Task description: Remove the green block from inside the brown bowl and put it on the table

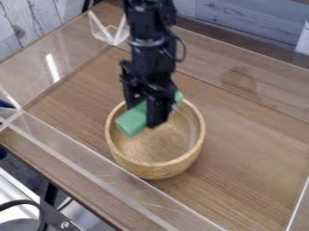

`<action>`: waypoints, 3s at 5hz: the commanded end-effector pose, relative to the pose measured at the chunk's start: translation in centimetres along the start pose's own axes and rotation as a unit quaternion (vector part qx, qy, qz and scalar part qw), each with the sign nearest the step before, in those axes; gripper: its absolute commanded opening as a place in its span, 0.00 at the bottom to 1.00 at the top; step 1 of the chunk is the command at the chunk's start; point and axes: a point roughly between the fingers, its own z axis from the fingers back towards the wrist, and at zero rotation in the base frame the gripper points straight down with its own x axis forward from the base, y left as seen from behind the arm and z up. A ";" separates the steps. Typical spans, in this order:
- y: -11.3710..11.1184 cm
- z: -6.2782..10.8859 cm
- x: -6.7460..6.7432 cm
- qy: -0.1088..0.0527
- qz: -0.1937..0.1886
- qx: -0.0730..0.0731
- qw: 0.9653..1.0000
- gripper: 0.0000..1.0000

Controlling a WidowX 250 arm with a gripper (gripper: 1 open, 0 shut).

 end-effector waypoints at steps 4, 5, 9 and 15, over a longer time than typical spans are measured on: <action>9.5 0.2 -2.1 -0.024 0.091 0.022 0.995 0.00; 10.3 -0.8 -2.6 -0.016 0.097 0.026 0.995 0.00; 11.0 -3.4 -3.1 0.001 0.104 0.026 0.994 0.00; 9.8 -2.1 -2.5 -0.002 0.118 0.006 0.993 0.00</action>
